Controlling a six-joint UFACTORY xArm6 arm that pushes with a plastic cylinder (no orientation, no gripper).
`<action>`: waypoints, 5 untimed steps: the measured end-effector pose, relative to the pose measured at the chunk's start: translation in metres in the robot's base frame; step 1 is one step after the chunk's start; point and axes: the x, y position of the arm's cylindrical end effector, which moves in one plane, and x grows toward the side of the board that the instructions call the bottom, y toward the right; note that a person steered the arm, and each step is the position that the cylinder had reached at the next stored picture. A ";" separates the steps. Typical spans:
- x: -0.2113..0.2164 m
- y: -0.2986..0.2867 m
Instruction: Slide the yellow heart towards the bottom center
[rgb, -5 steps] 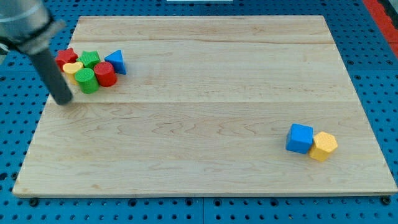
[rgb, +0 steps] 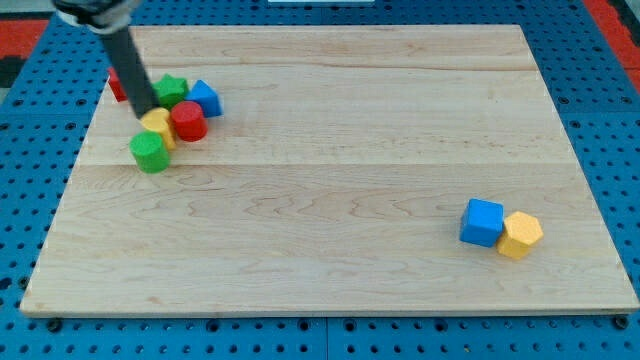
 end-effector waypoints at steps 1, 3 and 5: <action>0.054 0.045; 0.111 0.193; 0.131 0.141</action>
